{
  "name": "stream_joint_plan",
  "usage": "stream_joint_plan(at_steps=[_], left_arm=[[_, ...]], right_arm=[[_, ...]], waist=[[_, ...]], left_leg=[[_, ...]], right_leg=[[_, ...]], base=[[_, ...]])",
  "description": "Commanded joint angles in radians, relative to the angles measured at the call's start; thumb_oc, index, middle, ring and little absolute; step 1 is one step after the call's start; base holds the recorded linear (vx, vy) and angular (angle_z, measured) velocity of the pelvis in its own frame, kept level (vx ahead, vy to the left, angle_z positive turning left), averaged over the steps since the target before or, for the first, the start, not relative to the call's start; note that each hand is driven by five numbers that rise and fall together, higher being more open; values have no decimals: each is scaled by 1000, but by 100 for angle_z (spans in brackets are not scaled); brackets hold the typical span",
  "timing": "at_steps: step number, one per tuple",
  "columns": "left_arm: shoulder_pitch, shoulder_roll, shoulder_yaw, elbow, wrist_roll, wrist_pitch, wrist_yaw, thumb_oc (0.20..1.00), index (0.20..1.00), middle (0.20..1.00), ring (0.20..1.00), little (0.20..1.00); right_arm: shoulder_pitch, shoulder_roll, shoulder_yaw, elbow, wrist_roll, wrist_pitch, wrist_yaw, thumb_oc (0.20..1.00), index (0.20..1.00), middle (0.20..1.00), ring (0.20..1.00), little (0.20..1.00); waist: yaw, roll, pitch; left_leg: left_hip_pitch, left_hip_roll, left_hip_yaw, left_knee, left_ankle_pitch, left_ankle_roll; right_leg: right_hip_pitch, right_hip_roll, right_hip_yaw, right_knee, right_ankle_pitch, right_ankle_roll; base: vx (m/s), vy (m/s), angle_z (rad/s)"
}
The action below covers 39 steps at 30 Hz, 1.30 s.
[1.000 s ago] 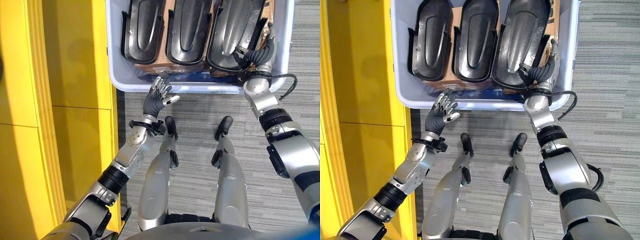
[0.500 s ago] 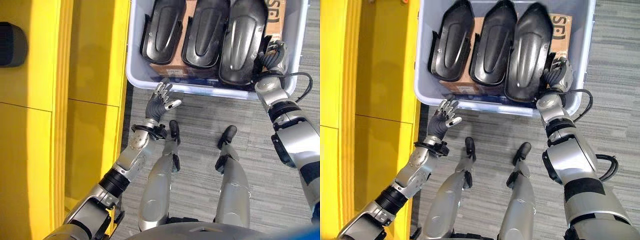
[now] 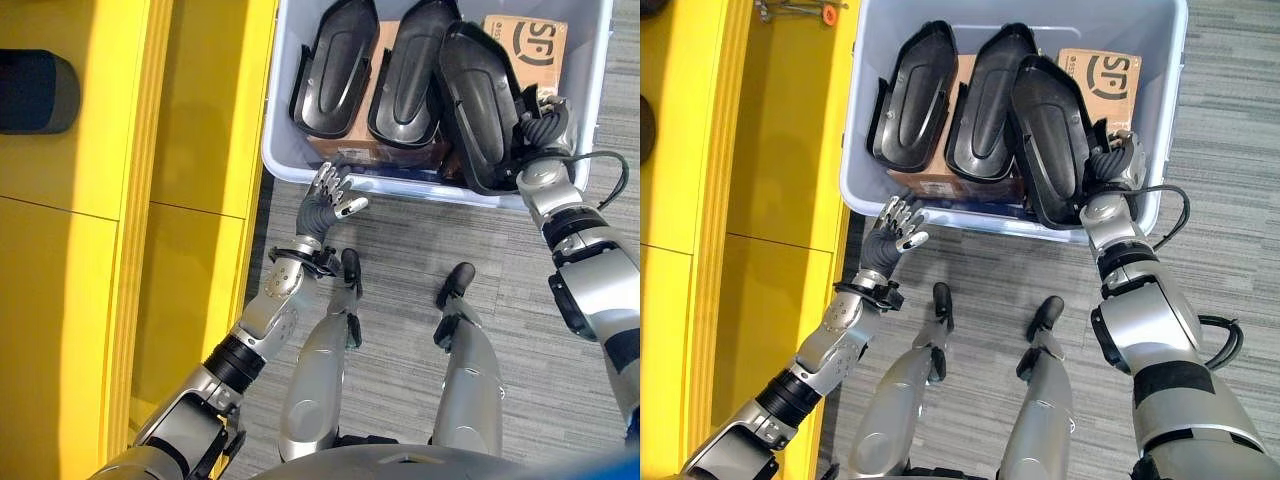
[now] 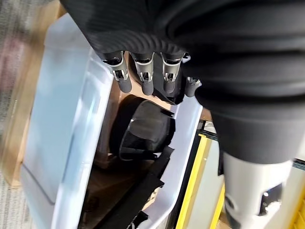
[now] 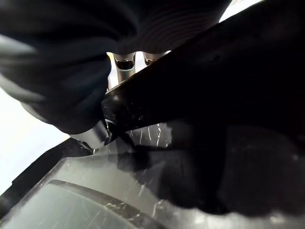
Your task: Move parts from the plastic box to the shelf.
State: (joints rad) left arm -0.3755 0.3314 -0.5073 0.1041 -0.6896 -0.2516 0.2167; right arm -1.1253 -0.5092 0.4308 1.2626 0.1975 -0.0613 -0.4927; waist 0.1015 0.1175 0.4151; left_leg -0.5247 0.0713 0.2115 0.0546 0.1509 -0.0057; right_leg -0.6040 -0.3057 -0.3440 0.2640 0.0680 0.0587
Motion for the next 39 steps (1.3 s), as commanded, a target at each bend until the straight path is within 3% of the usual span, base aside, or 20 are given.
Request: stream_joint_plan(at_steps=[1,5,13,19,23,27,33,35,36,37,39], left_arm=[[-23,62,18,-61,-18,-43,-11,1000,1000,1000,1000,1000],[9,77,45,-54,-21,-39,-9,1000,1000,1000,1000,1000],[75,99,74,-48,-18,-24,-22,1000,1000,1000,1000,1000],[142,115,92,-40,-12,1,-65,1000,1000,1000,1000,1000],[216,128,125,-38,-1,24,-110,1000,1000,1000,1000,1000],[258,123,153,-37,6,27,-125,1000,1000,1000,1000,1000],[374,106,252,-4,25,48,-142,1000,1000,1000,1000,1000],[406,91,271,-1,31,54,-147,1000,1000,1000,1000,1000],[407,91,272,-1,31,55,-147,1000,1000,1000,1000,1000],[428,80,285,-1,27,61,-149,1000,1000,1000,1000,1000],[452,64,288,-5,28,66,-152,1000,1000,1000,1000,1000]], right_arm=[[50,90,-28,-127,80,-35,44,200,200,200,200,200],[104,87,-55,-441,59,-63,5,200,200,200,200,200],[217,69,-158,-789,-121,-36,-61,200,200,200,200,200],[318,92,-202,-979,-142,-66,-27,200,200,200,200,200],[477,119,-209,-1157,-83,-119,66,200,200,200,200,200],[563,122,-211,-1219,-85,-124,104,200,200,200,200,200],[738,124,-230,-1310,-52,-138,187,200,200,200,200,200],[755,127,-212,-1308,-23,-145,212,200,200,200,200,200],[755,127,-211,-1307,-23,-146,213,200,200,200,200,200],[753,129,-197,-1298,-8,-145,221,200,200,200,200,200],[741,134,-176,-1284,21,-153,227,200,200,200,200,200]], waist=[[14,-54,89],[-14,-82,67],[-34,-98,17],[-50,-111,-34],[-70,-126,-100],[-79,-131,-127],[-98,-148,-211],[-91,-152,-233],[-91,-151,-232],[-79,-150,-247],[-59,-143,-254]], left_leg=[[12,50,20,96,-74,-66],[53,56,27,78,-69,-71],[133,59,31,59,-68,-76],[193,61,45,41,-63,-75],[264,80,56,32,-63,-81],[305,99,60,33,-66,-85],[418,177,70,39,-52,-106],[448,219,66,42,-18,-127],[450,221,65,40,-17,-129],[459,257,53,39,44,-151],[463,291,33,29,134,-177]], right_leg=[[190,-58,60,-129,84,135],[221,-51,64,-145,92,134],[292,-57,62,-163,92,136],[335,-62,62,-178,96,140],[386,-58,69,-163,63,136],[411,-48,72,-136,35,130],[475,21,84,-36,-76,96],[512,73,79,-24,-118,70],[515,76,78,-24,-118,68],[541,123,70,-36,-138,46],[572,173,58,-56,-152,21]], base=[[-104,-2,-2],[-33,-7,-3],[-2,-10,-4],[13,-18,-5],[25,-54,-14],[9,-78,-7],[-1,-158,-7],[-20,-240,-8],[-39,-311,-9],[-27,-239,-7],[-41,-231,1]])
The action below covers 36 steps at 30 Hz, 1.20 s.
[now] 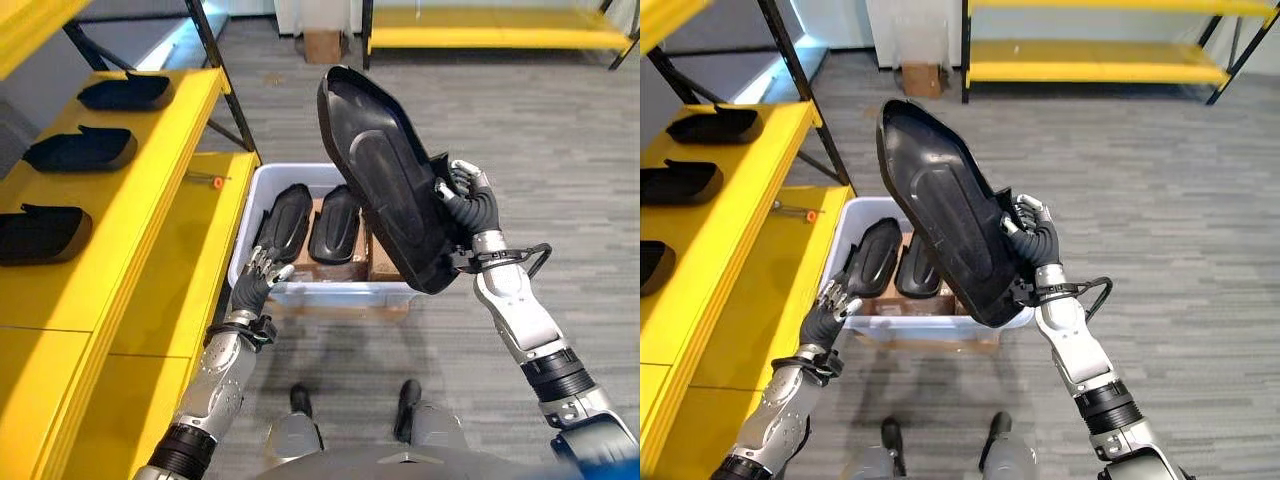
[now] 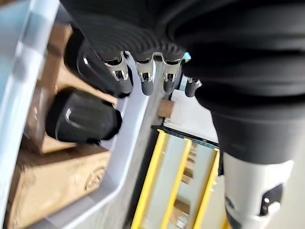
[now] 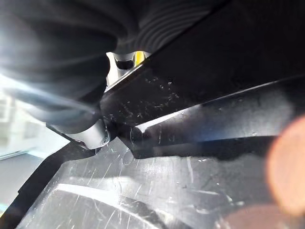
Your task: Move parts from the plastic box to the shelf.
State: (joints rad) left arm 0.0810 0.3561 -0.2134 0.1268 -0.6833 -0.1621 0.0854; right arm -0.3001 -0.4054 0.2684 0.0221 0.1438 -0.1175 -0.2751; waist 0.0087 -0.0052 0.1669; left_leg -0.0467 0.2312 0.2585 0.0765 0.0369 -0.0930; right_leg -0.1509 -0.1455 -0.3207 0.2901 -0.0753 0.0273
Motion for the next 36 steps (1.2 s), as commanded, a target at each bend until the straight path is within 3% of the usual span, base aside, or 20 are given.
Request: stream_joint_plan(at_steps=[1,3,6,7,10,11,13,17,21,24,25,26,27,28,29,30,31,33,34,36], left_arm=[[-4,39,-5,-29,22,-23,-21,1000,1000,1000,1000,1000],[12,29,-16,-25,26,-5,-29,1000,1000,1000,1000,1000],[9,24,-34,-7,27,13,-36,1000,1000,1000,1000,1000],[5,25,-40,-9,24,19,-38,1000,1000,1000,1000,1000],[-21,36,-49,-20,26,26,-33,1000,1000,1000,1000,1000],[-40,41,-54,-22,25,28,-26,1000,1000,1000,1000,1000],[-71,41,-70,-12,19,23,-14,1000,1000,1000,1000,1000],[-132,65,-92,-9,15,6,-5,1000,1000,1000,1000,1000],[-145,82,-81,-18,21,-15,2,1000,1000,1000,1000,1000],[-148,89,-64,-25,25,-27,16,1000,1000,1000,1000,1000],[-145,94,-52,-36,30,-33,21,1000,1000,1000,1000,1000],[-141,97,-46,-41,33,-37,25,1000,1000,1000,1000,1000],[-139,97,-45,-42,33,-37,25,1000,1000,1000,1000,1000],[-140,105,-38,-42,59,-40,34,1000,1000,1000,1000,1000],[-140,104,-37,-42,60,-40,34,1000,1000,1000,1000,1000],[-159,101,-44,-29,62,-46,42,1000,1000,1000,1000,1000],[-166,93,-47,-25,69,-51,43,1000,1000,1000,1000,1000],[-169,83,-46,-20,67,-54,43,1000,1000,1000,1000,1000],[-178,64,-49,-7,69,-58,40,1000,1000,1000,1000,1000],[-181,57,-50,-1,73,-60,37,1000,1000,1000,1000,1000]], right_arm=[[-85,30,-13,-41,76,-98,9,200,200,200,200,200],[-88,23,-9,-45,84,-99,8,200,200,200,200,200],[-60,-2,-21,-66,85,-93,4,200,200,200,200,200],[-48,-1,-25,-70,86,-90,1,200,200,200,200,200],[11,-1,-64,-94,92,-87,-9,200,200,200,200,200],[27,-2,-80,-100,89,-83,-14,200,200,200,200,200],[48,-1,-98,-116,91,-80,-22,200,200,200,200,200],[55,8,-114,-130,93,-73,-33,200,200,200,200,200],[40,18,-121,-128,75,-70,-41,200,200,200,200,200],[26,30,-117,-124,73,-70,-45,200,200,200,200,200],[19,32,-115,-134,69,-71,-41,200,200,200,200,200],[18,34,-114,-137,66,-72,-43,200,200,200,200,200],[18,33,-113,-137,65,-71,-43,200,200,200,200,200],[14,39,-102,-144,63,-74,-34,200,200,200,200,200],[13,38,-101,-144,63,-74,-33,200,200,200,200,200],[9,36,-91,-152,69,-78,-22,200,200,200,200,200],[3,29,-87,-160,71,-80,-17,200,200,200,200,200],[1,27,-87,-162,70,-80,-16,200,200,200,200,200],[2,17,-96,-172,62,-78,-22,200,200,200,200,200],[8,17,-102,-176,59,-78,-22,200,200,200,200,200]], waist=[[31,-17,-5],[43,-24,3],[17,-41,24],[10,-36,28],[0,-27,43],[-2,-27,47],[-2,-28,52],[13,-38,83],[40,-49,72],[48,-62,53],[46,-58,45],[45,-53,41],[43,-58,38],[15,-38,41],[18,-41,38],[-14,-31,56],[-24,-17,76],[-29,-12,88],[-55,-5,111],[-62,-7,110]], left_leg=[[-13,135,-18,2,254,-93],[-50,173,15,53,317,-93],[-60,255,150,196,261,-93],[-48,278,165,195,246,-93],[-36,346,169,168,309,-129],[-33,362,187,168,302,-129],[-44,324,194,172,160,-83],[-134,266,174,295,56,-61],[-208,197,181,374,-15,-36],[-256,136,182,409,-72,-4],[-262,77,187,399,-97,26],[-259,45,193,384,-109,46],[-258,36,197,379,-110,50],[-220,-64,179,284,-131,101],[-217,-69,185,273,-126,104],[-173,-115,169,192,-121,112],[-130,-145,163,128,-114,118],[-107,-158,158,97,-111,116],[-86,-175,119,57,-86,103],[-83,-178,100,58,-85,95]], right_leg=[[123,18,30,-87,-8,49],[160,39,-20,-98,-30,17],[178,25,-84,-60,-73,-2],[178,15,-106,-39,-80,1],[175,-31,-147,40,-93,25],[171,-60,-168,72,-94,35],[169,-131,-187,105,-89,65],[215,-231,-227,70,-27,113],[264,-286,-240,-5,49,146],[286,-321,-243,-55,158,171],[264,-357,-224,-24,268,181],[248,-379,-216,1,310,188],[243,-388,-212,4,314,193],[168,-354,-116,105,313,167],[156,-360,-106,114,310,167],[52,-268,-36,138,234,144],[-26,-234,-6,140,171,130],[-50,-229,0,125,156,130],[-101,-220,87,-61,199,141],[-94,-213,126,-132,214,153]], base=[[-47,-141,-2],[-66,-241,8],[-76,-143,117],[-45,95,116],[-1,182,98],[11,227,71],[43,287,57],[116,295,59],[214,295,34],[275,338,90],[331,471,59],[255,393,44],[343,554,69],[244,407,76],[395,618,65],[267,330,46],[274,324,42],[177,11,39],[173,-92,32],[169,-149,106]])
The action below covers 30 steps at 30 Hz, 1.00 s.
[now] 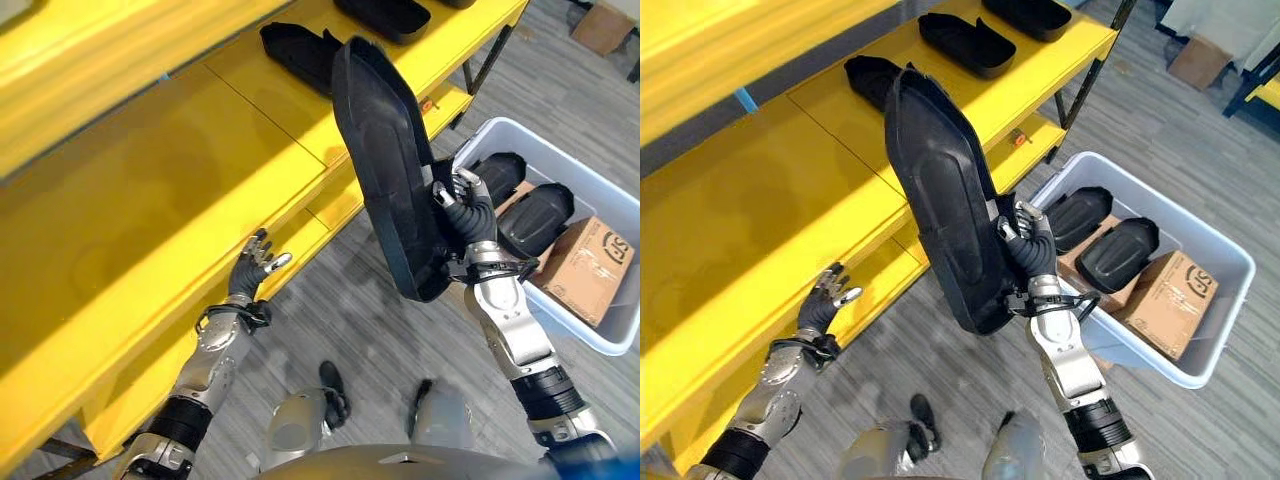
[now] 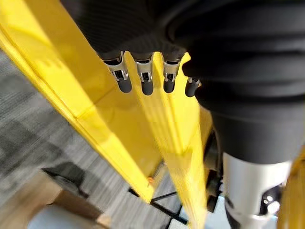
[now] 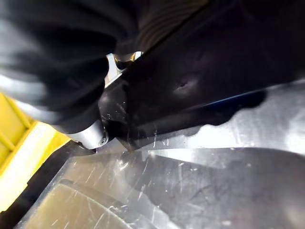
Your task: Move parts from the plastic box to the shelf.
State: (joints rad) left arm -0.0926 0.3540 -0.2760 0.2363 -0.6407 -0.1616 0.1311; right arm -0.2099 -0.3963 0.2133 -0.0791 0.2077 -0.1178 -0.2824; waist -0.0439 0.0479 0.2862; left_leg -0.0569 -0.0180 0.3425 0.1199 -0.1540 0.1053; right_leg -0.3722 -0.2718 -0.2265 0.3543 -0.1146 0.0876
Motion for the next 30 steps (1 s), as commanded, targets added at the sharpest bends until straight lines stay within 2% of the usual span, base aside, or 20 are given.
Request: stream_joint_plan(at_steps=[1,2,4,5,6,8,10,12,13,14,16,17,21,22,23,24,27,28,29,30], left_arm=[[-14,55,7,-103,36,-63,-12,1000,1000,1000,1000,1000],[-15,59,5,-105,59,-63,-28,1000,1000,1000,1000,1000],[-17,62,1,-100,63,-64,-35,1000,1000,1000,1000,1000],[-14,63,1,-99,66,-62,-37,1000,1000,1000,1000,1000],[-7,65,9,-102,66,-57,-45,1000,1000,1000,1000,1000],[13,61,22,-110,72,-52,-52,1000,1000,1000,1000,1000],[47,57,39,-120,67,-49,-59,1000,1000,1000,1000,1000],[75,52,51,-131,59,-44,-61,1000,1000,1000,1000,1000],[103,45,55,-144,44,-38,-69,1000,1000,1000,1000,1000],[104,45,55,-145,44,-38,-69,1000,1000,1000,1000,1000],[108,39,46,-142,34,-35,-74,1000,1000,1000,1000,1000],[109,36,41,-140,30,-33,-75,1000,1000,1000,1000,1000],[125,34,26,-141,17,-23,-96,1000,1000,1000,1000,1000],[122,44,13,-148,7,-17,-107,1000,1000,1000,1000,1000],[122,44,14,-148,7,-17,-107,1000,1000,1000,1000,1000],[127,50,1,-147,-1,-16,-108,1000,1000,1000,1000,1000],[109,58,-12,-148,-1,-17,-106,1000,1000,1000,1000,1000],[100,65,-17,-154,-4,-20,-105,1000,1000,1000,1000,1000],[100,65,-17,-154,-4,-20,-105,1000,1000,1000,1000,1000],[89,73,-26,-161,-12,-21,-103,1000,1000,1000,1000,1000]], right_arm=[[-72,8,-59,-81,-4,-82,-17,200,200,200,200,200],[-37,1,-89,-102,-11,-82,-11,200,200,200,200,200],[-7,-8,-113,-113,-8,-88,-4,200,200,200,200,200],[1,-9,-120,-119,-4,-91,2,200,200,200,200,200],[19,-13,-129,-121,11,-95,17,200,200,200,200,200],[26,-18,-134,-120,18,-97,29,200,200,200,200,200],[29,-29,-137,-118,22,-102,39,200,200,200,200,200],[24,-35,-136,-109,21,-106,38,200,200,200,200,200],[16,-42,-124,-98,19,-108,38,200,200,200,200,200],[16,-42,-124,-97,19,-108,38,200,200,200,200,200],[13,-49,-112,-93,22,-107,39,200,200,200,200,200],[13,-53,-105,-90,23,-106,40,200,200,200,200,200],[28,-58,-84,-81,45,-96,49,200,200,200,200,200],[17,-65,-75,-72,30,-88,42,200,200,200,200,200],[16,-65,-74,-72,30,-89,42,200,200,200,200,200],[-13,-53,-49,-48,10,-79,38,200,200,200,200,200],[-53,-44,-41,-2,-6,-64,28,200,200,200,200,200],[-87,-42,-27,25,-11,-58,19,200,200,200,200,200],[-87,-42,-27,26,-11,-58,19,200,200,200,200,200],[-136,-27,-14,70,8,-55,4,200,200,200,200,200]], waist=[[-19,-61,-10],[-22,-67,-22],[-37,-68,-31],[-39,-74,-33],[-31,-82,-39],[-24,-93,-48],[-18,-92,-61],[-10,-91,-68],[3,-89,-72],[3,-87,-72],[10,-85,-68],[10,-84,-66],[-8,-76,-53],[-13,-62,-44],[-13,-62,-43],[-3,-57,-44],[19,-59,-35],[30,-61,-29],[30,-61,-29],[49,-63,-21]], left_leg=[[-72,67,-12,13,103,-111],[-89,65,-70,47,91,-128],[-97,69,-124,79,72,-136],[-92,73,-148,92,65,-140],[-85,79,-162,100,58,-147],[-70,96,-177,110,53,-164],[-54,134,-193,103,63,-183],[-43,175,-193,102,83,-203],[-23,230,-188,76,134,-229],[-22,232,-189,74,135,-230],[-24,264,-172,71,185,-249],[-31,284,-134,74,216,-252],[-50,352,54,127,281,-251],[-31,399,164,132,316,-268],[-30,399,164,131,316,-268],[-7,384,139,115,245,-264],[-24,367,124,127,221,-256],[-40,361,130,126,228,-240],[-40,361,130,126,228,-239],[-59,350,114,132,220,-238]], right_leg=[[119,-87,97,-244,271,102],[114,-127,171,-293,332,117],[124,-130,243,-289,341,124],[130,-115,269,-265,333,127],[144,-108,257,-254,296,124],[163,-95,239,-242,276,131],[188,-64,206,-243,244,125],[212,-28,177,-246,220,115],[232,21,146,-240,186,97],[233,23,145,-240,186,96],[243,42,114,-230,165,81],[253,44,84,-223,155,71],[293,52,7,-230,130,41],[312,54,-36,-243,129,41],[313,54,-35,-243,129,41],[323,38,-31,-238,120,63],[338,-6,-57,-233,130,72],[332,-19,-70,-237,148,67],[332,-19,-70,-237,148,67],[329,-33,-77,-233,157,71]], base=[[304,-363,157],[304,-412,155],[240,-371,150],[184,-298,181],[182,-328,157],[158,-342,62],[138,-338,5],[125,-391,8],[101,-379,-8],[76,-355,-5],[0,-181,6],[-20,-192,20],[-42,-122,65],[-39,-41,76],[41,29,75],[77,88,33],[2,91,-5],[-78,56,25],[-92,61,46],[-33,66,47]])
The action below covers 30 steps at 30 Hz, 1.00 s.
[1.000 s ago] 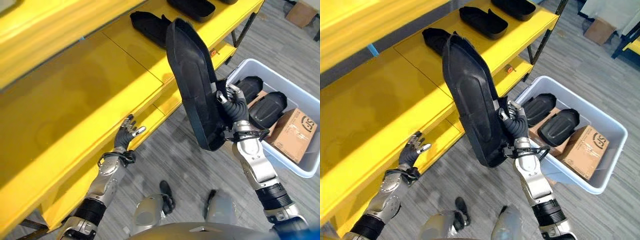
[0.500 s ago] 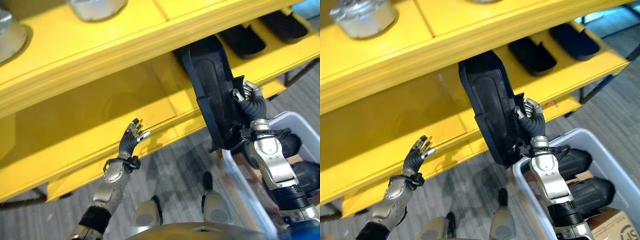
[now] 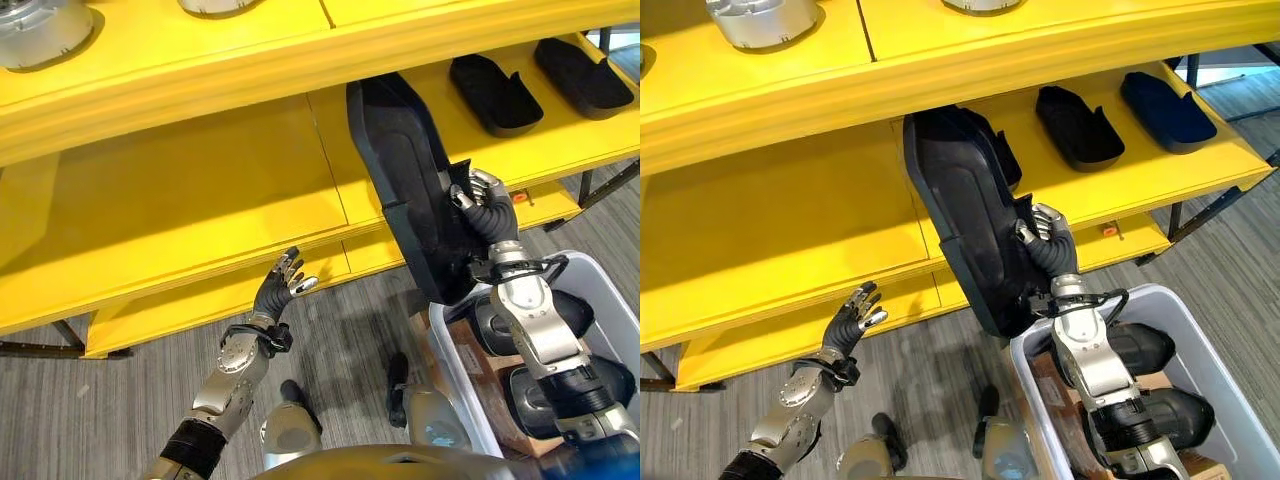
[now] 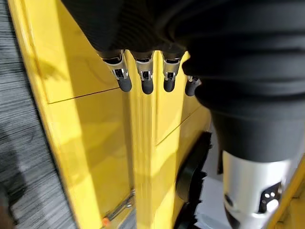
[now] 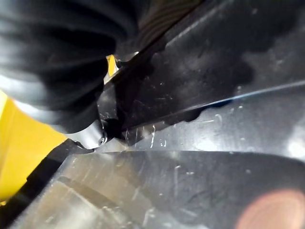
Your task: Move parts from the plastic box to the shelf.
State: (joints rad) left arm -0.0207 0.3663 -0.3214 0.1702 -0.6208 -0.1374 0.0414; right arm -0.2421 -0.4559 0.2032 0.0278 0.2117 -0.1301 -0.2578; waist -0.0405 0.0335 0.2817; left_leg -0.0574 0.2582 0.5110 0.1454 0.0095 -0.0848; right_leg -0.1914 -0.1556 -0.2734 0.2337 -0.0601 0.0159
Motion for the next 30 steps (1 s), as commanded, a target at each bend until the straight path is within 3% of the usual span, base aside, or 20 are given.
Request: stream_joint_plan(at_steps=[1,6,8,12,18,19,30], left_arm=[[12,67,13,-101,-35,-47,-11,1000,1000,1000,1000,1000],[-21,109,-13,-121,-66,-55,1,1000,1000,1000,1000,1000],[-53,142,-32,-143,-90,-73,16,1000,1000,1000,1000,1000],[-103,157,-60,-153,-91,-95,47,1000,1000,1000,1000,1000],[-144,165,-100,-175,-91,-107,53,1000,1000,1000,1000,1000],[-147,171,-104,-179,-92,-107,53,1000,1000,1000,1000,1000],[-193,165,-139,-197,-92,-112,71,1000,1000,1000,1000,1000]], right_arm=[[-151,38,15,3,1,-38,-30,200,200,200,200,200],[-404,47,54,234,22,-19,-98,200,200,200,200,200],[-672,-6,78,476,8,15,-166,200,200,200,200,200],[-964,-97,142,806,49,42,-176,200,200,200,200,200],[-1175,-233,225,1103,140,48,-135,200,200,200,200,200],[-1188,-250,233,1127,153,49,-130,200,200,200,200,200],[-1252,-305,203,1287,291,54,-123,200,200,200,200,200]], waist=[[57,-50,-8],[134,-45,40],[190,-35,86],[240,-15,159],[260,28,211],[261,33,212],[282,57,231]], left_leg=[[-73,67,-68,111,55,-46],[-154,42,-124,126,56,-41],[-207,30,-152,131,58,-40],[-294,25,-182,167,51,-36],[-406,25,-210,270,4,-26],[-411,22,-222,285,-20,-40],[-500,9,-251,347,-50,-37]], right_leg=[[146,-157,-36,-112,107,145],[113,-179,-73,-94,126,152],[71,-185,-86,-75,134,157],[-5,-208,-99,-4,124,160],[-126,-237,-82,139,82,165],[-133,-240,-76,160,59,174],[-195,-259,-85,205,41,181]], base=[[-46,68,33],[-59,48,48],[-72,67,31],[-30,40,33],[9,32,21],[77,0,11],[27,-7,5]])
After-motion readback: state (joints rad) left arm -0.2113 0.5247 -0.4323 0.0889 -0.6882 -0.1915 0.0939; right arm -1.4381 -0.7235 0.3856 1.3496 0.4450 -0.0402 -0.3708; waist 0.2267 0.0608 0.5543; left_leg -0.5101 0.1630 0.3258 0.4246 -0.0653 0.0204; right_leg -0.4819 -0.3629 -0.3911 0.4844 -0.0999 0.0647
